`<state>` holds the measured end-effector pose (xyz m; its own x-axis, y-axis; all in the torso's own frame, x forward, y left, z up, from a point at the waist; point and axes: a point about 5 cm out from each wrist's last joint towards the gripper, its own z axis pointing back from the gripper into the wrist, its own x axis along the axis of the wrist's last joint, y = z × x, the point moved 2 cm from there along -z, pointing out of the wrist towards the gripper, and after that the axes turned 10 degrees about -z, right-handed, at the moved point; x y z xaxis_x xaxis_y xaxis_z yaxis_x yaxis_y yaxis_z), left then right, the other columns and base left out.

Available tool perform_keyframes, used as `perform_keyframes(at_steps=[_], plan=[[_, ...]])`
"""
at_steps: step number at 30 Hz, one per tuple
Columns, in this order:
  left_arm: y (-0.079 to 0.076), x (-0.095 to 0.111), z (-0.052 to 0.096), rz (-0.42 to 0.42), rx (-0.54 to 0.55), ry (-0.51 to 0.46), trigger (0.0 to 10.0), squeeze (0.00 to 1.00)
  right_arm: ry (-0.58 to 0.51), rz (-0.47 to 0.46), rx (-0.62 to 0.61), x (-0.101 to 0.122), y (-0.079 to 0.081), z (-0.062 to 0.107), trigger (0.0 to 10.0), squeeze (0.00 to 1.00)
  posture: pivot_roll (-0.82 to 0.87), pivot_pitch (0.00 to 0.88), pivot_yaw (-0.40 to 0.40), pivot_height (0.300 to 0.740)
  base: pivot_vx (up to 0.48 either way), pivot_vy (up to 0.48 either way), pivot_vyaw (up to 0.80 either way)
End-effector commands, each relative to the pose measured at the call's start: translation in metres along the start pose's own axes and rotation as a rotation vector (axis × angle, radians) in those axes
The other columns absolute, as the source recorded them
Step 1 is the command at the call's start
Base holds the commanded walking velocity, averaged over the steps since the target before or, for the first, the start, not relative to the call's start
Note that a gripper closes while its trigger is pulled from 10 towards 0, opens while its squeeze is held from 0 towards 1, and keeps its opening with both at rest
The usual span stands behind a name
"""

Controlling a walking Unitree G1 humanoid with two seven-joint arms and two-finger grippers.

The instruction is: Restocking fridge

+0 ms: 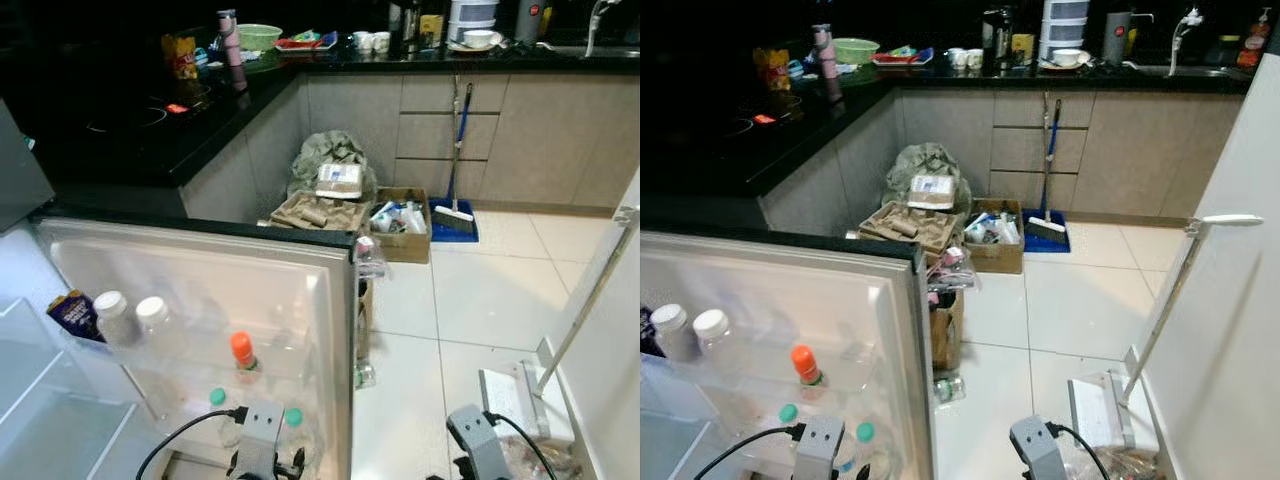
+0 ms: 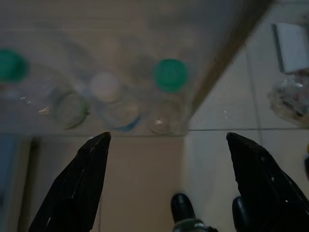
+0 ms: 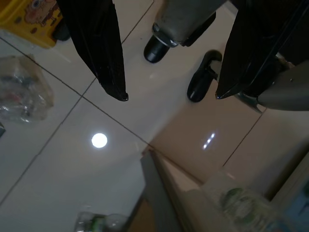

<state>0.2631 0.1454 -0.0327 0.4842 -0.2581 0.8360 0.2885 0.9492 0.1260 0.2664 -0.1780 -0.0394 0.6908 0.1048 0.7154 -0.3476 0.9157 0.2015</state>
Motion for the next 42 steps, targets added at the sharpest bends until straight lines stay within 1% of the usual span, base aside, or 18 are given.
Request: perform_keyframes(at_steps=[1, 16, 27, 29, 30, 33, 42], plan=[[-0.0022, -0.0066, 0.0021, 0.011, 0.000, 0.019, 10.0, 0.00, 0.004, 0.014, 0.020, -0.0011, 0.0042, -0.0012, 10.0, 0.00, 0.01, 0.068, 0.028, 0.692, 0.000, 0.000, 0.76], [-0.0028, -0.0056, 0.0028, 0.002, -0.006, 0.014, 10.0, 0.00, -0.002, 0.017, 0.039, -0.0024, 0.0068, -0.0010, 10.0, 0.00, 0.01, 0.078, 0.039, 0.692, 0.000, 0.000, 0.76], [-0.0037, -0.0017, 0.0014, 0.017, -0.008, 0.007, 10.0, 0.00, -0.021, 0.013, 0.044, 0.0014, 0.0065, -0.0006, 10.0, 0.00, 0.01, 0.083, 0.038, 0.692, 0.000, 0.000, 0.75], [-0.0034, -0.0016, 0.0015, 0.018, -0.008, 0.006, 10.0, 0.00, -0.024, 0.011, 0.042, 0.0017, 0.0063, -0.0005, 10.0, 0.00, 0.01, 0.082, 0.037, 0.692, 0.000, 0.000, 0.00], [-0.0032, -0.0016, 0.0016, 0.017, -0.008, 0.006, 10.0, 0.00, -0.033, -0.011, 0.033, 0.0020, 0.0054, -0.0004, 10.0, 0.00, 0.01, 0.082, 0.037, 0.692, 0.000, 0.000, 0.00], [-0.0033, -0.0015, 0.0016, 0.017, -0.008, 0.005, 10.0, 0.00, -0.038, -0.023, 0.024, 0.0024, 0.0041, -0.0002, 10.0, 0.00, 0.01, 0.082, 0.036, 0.692, 0.000, 0.000, 0.00], [-0.0052, -0.0007, 0.0013, 0.010, -0.015, 0.004, 10.0, 0.00, -0.042, -0.018, 0.028, 0.0035, 0.0033, 0.0009, 10.0, 0.00, 0.01, 0.084, 0.032, 0.692, 0.000, 0.000, 0.00]])
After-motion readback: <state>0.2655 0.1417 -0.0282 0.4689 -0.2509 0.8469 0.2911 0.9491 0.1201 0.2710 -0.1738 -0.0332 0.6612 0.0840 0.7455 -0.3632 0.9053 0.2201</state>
